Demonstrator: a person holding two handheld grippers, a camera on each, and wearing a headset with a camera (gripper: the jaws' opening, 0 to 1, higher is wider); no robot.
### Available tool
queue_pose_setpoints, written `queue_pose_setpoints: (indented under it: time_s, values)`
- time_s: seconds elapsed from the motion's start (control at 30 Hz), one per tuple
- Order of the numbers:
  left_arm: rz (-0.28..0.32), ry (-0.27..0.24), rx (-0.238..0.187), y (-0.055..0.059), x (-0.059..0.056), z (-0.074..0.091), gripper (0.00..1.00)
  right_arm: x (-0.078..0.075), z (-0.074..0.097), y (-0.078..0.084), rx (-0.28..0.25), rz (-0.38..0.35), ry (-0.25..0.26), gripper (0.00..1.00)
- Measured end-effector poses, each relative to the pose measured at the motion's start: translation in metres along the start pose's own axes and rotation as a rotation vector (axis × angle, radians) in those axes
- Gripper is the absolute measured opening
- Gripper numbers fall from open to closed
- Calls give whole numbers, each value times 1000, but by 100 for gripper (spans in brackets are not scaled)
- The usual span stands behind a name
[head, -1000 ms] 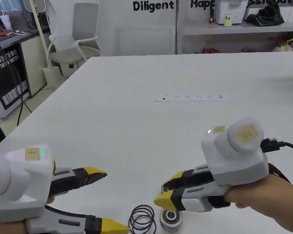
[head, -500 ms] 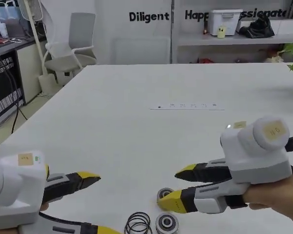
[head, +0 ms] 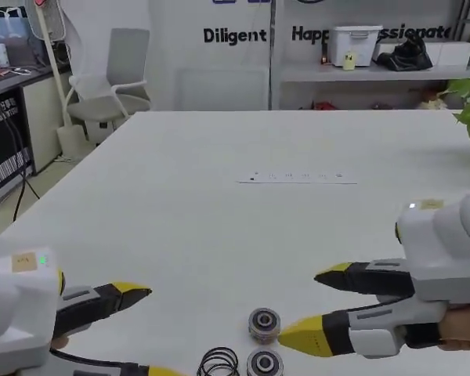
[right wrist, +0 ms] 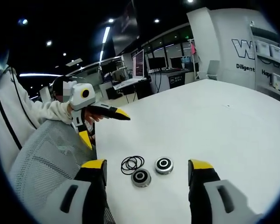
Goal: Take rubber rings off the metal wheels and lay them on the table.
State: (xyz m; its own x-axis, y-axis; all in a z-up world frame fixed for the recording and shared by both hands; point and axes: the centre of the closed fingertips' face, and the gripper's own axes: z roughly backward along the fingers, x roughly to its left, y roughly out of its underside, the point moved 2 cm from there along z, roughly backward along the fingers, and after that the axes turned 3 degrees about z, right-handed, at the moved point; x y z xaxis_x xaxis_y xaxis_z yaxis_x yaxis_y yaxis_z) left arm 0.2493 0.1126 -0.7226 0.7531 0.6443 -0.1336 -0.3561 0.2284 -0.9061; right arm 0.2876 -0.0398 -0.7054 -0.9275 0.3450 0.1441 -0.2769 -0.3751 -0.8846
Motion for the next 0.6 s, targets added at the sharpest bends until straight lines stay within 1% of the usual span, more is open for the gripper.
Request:
queue_pose_setpoints:
  time_s: [0.1,0.17,0.23,0.3,0.37,0.5,0.6]
  values:
    - [3,-1,-5,0,0,1,87,-3,7,0,-17,-9,19,74]
    - [7,-3,-7,0,0,1,87,-3,13,1,-31,-19,30,77]
    - [8,-5,-9,0,0,2,88,-6,19,4,-43,-24,40,78]
    - [6,-7,-11,0,0,2,88,-5,22,8,-52,-31,34,79]
    - [6,-10,-17,-1,-1,3,88,-4,24,11,-55,-37,33,81]
    - [21,-18,-22,0,0,5,89,-5,30,20,-54,-55,49,84]
    - [26,-20,-28,-1,0,5,89,-3,33,28,-42,-67,54,85]
